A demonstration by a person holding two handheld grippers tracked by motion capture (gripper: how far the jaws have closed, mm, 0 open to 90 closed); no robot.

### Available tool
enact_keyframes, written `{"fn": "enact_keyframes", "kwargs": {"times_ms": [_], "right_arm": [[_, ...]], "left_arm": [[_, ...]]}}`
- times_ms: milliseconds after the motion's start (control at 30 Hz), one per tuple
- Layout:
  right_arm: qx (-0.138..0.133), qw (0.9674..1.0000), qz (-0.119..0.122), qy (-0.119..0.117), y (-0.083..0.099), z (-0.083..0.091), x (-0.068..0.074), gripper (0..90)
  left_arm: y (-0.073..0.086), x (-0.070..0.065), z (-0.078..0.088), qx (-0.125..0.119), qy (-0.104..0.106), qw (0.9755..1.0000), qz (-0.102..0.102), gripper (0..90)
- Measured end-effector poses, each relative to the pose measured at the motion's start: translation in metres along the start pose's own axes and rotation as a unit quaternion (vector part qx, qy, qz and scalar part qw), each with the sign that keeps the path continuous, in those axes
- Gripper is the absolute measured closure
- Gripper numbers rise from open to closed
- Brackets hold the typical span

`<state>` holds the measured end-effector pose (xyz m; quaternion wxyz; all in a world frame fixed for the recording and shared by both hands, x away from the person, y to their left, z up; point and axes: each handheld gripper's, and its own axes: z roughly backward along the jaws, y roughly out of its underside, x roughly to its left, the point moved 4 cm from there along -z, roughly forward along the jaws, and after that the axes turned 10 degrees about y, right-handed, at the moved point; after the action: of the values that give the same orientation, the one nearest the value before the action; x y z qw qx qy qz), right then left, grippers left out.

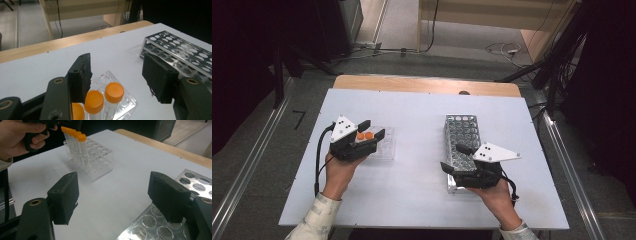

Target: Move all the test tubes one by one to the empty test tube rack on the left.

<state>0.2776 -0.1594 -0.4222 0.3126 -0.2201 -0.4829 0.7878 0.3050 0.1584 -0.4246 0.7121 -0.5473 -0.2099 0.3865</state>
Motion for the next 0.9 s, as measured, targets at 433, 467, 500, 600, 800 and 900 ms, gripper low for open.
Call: {"fn": "enact_keyframes", "kwargs": {"times_ms": [433, 467, 500, 600, 800, 900], "right_arm": [[0.003, 0.9993, -0.021, 0.030, 0.007, 0.004, -0.022, 23.5], [0.002, 0.9992, -0.021, 0.032, 0.008, 0.004, -0.024, 23.5], [0.003, 0.9991, -0.023, 0.035, 0.009, 0.004, -0.025, 23.5], [0.005, 0.9987, -0.024, 0.044, 0.011, 0.004, -0.029, 23.4], [0.008, 0.9973, -0.031, 0.066, 0.018, 0.008, -0.040, 23.5], [0.010, 0.9960, -0.038, 0.080, 0.023, 0.013, -0.048, 23.5]], "left_arm": [[-0.002, -0.011, 0.009, -0.003, 0.005, 1.0000, 0.002, 28.2], [-0.002, -0.012, 0.009, -0.003, 0.004, 1.0000, 0.002, 27.8], [-0.002, -0.012, 0.010, -0.003, 0.004, 1.0000, 0.002, 27.2], [0.000, -0.013, 0.011, -0.002, 0.002, 1.0000, 0.003, 26.0], [0.008, -0.013, 0.020, -0.003, -0.002, 0.9998, 0.018, 25.6], [0.014, -0.013, 0.029, -0.009, -0.017, 0.9997, 0.016, 25.2]]}}
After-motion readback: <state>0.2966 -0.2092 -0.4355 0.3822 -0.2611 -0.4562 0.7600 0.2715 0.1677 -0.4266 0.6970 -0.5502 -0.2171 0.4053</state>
